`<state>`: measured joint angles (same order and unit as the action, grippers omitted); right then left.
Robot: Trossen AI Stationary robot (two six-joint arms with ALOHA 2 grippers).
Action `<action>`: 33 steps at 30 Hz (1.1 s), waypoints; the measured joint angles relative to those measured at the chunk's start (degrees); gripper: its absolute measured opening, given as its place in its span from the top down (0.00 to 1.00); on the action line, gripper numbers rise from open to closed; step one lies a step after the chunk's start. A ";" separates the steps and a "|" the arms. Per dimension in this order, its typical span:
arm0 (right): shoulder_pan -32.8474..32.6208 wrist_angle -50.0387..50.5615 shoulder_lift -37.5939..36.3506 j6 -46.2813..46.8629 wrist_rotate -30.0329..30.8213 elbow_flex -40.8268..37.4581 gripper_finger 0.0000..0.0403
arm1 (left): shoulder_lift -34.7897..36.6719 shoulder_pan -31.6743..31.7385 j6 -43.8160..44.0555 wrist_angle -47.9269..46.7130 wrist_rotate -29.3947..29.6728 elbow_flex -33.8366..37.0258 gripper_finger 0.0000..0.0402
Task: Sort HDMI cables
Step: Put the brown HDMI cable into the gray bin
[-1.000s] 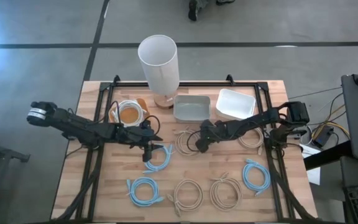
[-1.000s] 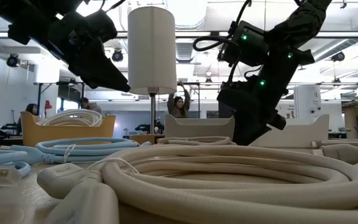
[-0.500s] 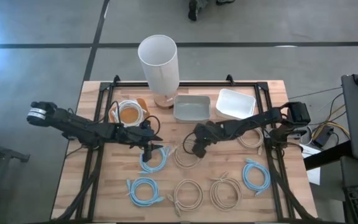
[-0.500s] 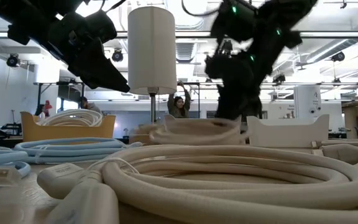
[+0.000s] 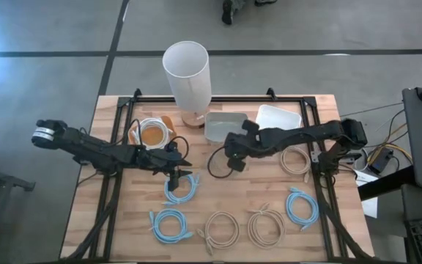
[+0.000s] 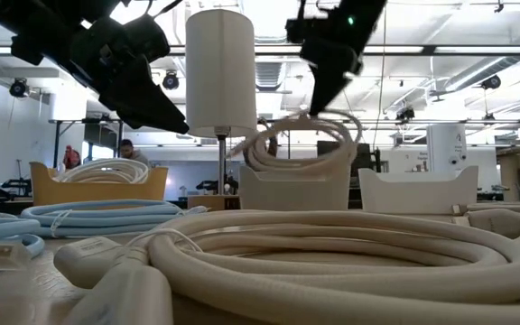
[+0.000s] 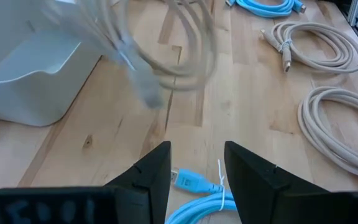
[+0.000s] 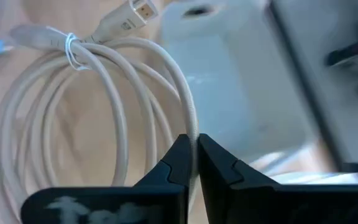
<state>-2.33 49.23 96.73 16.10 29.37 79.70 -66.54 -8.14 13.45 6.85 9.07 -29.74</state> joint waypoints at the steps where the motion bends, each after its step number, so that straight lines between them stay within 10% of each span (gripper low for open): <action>1: 0.20 0.29 0.00 -1.30 1.08 1.14 0.97 | 0.00 0.00 0.00 0.00 0.01 0.02 0.63; 20: 10.87 -5.10 -0.24 -25.17 14.09 3.98 0.97 | 0.00 0.02 0.00 -0.07 -0.01 0.02 0.63; 33: 16.15 -9.63 4.85 -29.05 11.80 2.75 0.97 | 0.02 0.01 -0.77 -0.06 -0.01 0.02 0.63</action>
<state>13.83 39.61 101.58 -12.95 41.17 82.45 -66.52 -8.14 12.68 6.79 9.06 -29.71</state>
